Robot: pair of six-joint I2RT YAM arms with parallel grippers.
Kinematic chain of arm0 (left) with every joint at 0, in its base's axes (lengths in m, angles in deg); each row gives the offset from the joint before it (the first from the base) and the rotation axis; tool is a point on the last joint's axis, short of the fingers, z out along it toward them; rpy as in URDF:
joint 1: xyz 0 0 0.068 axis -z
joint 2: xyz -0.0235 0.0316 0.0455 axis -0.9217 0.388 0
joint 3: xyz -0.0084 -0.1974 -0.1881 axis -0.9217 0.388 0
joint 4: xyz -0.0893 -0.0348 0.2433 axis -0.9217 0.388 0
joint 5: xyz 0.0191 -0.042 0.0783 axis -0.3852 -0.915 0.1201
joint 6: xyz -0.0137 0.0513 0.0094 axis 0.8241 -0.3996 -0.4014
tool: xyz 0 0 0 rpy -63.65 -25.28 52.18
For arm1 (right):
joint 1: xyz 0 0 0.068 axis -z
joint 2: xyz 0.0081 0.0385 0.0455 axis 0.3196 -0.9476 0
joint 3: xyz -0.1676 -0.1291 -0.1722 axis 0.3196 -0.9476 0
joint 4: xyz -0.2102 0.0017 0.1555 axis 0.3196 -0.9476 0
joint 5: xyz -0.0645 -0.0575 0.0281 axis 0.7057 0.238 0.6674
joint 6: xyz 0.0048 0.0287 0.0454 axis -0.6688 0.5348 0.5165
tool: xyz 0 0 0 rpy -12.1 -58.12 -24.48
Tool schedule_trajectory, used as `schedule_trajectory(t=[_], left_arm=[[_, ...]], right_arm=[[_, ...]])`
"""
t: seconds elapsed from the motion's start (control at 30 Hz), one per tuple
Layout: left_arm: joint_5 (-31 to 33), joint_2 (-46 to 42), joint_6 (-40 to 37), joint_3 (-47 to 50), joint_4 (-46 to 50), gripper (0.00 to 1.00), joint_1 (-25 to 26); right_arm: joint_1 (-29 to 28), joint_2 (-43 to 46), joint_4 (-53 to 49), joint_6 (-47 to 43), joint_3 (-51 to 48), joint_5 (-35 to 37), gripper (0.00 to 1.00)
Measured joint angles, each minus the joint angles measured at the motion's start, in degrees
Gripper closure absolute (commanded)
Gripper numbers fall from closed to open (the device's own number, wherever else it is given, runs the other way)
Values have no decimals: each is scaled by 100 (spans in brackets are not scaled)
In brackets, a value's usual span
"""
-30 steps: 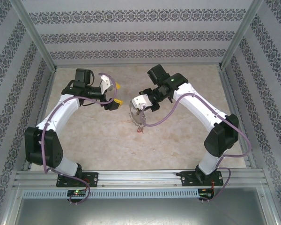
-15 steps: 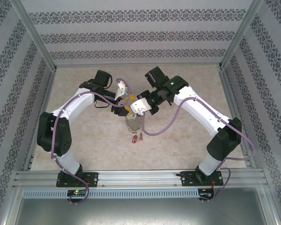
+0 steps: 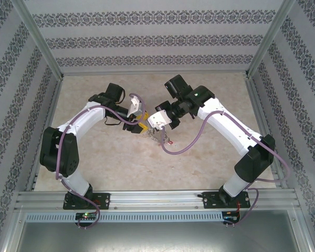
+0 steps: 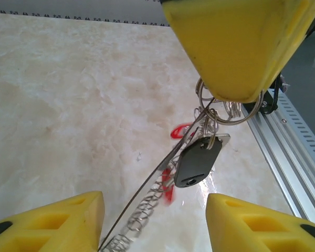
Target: Put the keys on the keyring
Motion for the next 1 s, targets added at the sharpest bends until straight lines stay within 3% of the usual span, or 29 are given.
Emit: schedule_trajectory(t=[0.5, 0.77, 1.0], left_arm=[[22, 0, -70, 66, 42, 61, -101], [-107, 140, -72, 74, 66, 78, -107], [-72, 240, -166, 2, 302, 78, -118]], right_arm=[[0, 334, 367, -83, -398, 179, 100], [0, 398, 518, -83, -490, 190, 100], [0, 402, 518, -83, -494, 190, 100]])
